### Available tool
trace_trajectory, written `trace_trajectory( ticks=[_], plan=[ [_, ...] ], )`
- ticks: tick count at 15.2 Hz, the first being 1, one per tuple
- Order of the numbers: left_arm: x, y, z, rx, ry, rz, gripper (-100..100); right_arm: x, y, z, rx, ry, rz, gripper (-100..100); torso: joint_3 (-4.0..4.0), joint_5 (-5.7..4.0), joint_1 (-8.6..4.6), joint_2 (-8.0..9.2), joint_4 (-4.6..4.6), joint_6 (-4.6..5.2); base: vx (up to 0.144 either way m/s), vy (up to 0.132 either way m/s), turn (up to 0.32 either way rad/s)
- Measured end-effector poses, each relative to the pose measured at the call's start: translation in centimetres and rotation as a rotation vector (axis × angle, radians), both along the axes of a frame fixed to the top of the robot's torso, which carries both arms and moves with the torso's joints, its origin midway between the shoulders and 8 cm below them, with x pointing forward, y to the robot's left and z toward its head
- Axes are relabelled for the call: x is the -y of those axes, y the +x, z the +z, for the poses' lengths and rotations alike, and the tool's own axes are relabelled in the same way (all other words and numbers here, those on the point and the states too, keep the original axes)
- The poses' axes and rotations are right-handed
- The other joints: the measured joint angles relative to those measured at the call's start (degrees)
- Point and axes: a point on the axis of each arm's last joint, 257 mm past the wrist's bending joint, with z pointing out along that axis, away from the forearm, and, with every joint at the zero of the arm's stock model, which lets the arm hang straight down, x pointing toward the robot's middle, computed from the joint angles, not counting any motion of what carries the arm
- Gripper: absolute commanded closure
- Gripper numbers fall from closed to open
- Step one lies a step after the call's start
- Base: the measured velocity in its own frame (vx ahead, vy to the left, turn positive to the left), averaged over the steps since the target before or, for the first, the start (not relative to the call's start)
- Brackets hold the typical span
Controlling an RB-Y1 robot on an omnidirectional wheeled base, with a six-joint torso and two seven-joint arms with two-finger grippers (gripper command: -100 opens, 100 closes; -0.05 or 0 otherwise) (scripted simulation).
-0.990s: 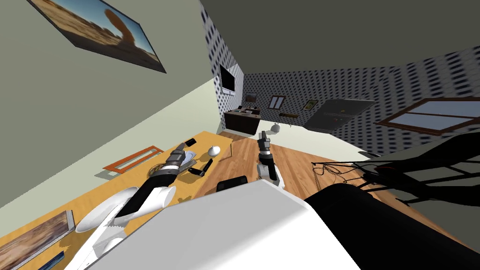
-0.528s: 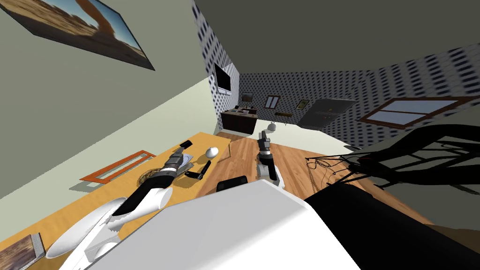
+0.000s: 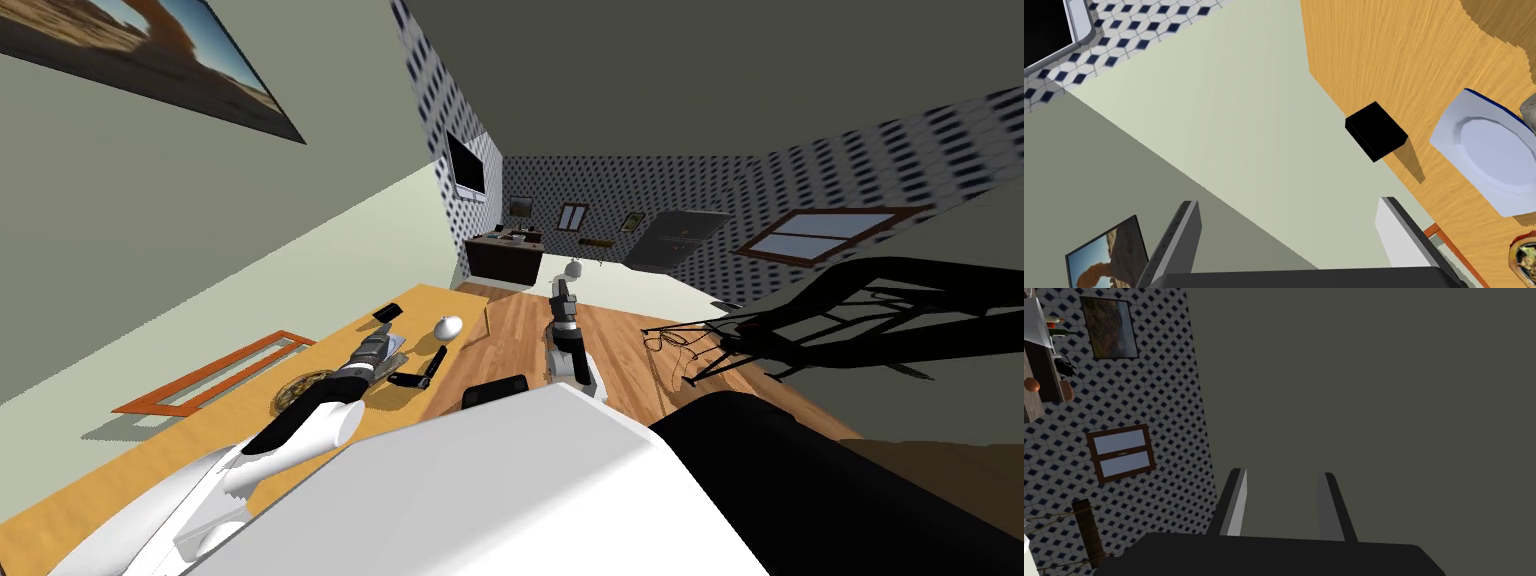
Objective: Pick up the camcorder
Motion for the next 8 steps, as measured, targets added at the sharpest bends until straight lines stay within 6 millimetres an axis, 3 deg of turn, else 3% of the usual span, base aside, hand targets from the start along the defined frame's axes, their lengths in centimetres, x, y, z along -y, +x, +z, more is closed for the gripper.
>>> trace_trajectory(
  ticks=[8],
  plan=[
    [-2.7, -2.2, -4.6, -0.173, -0.032, 0.072, -100, 0.0, 0.0, 0.0, 0.000, 0.000, 0.000, 0, -0.01, 0.00, 0.02, -0.01, 0.00, 0.00, 0.006, 0.021, -0.106]
  ],
)
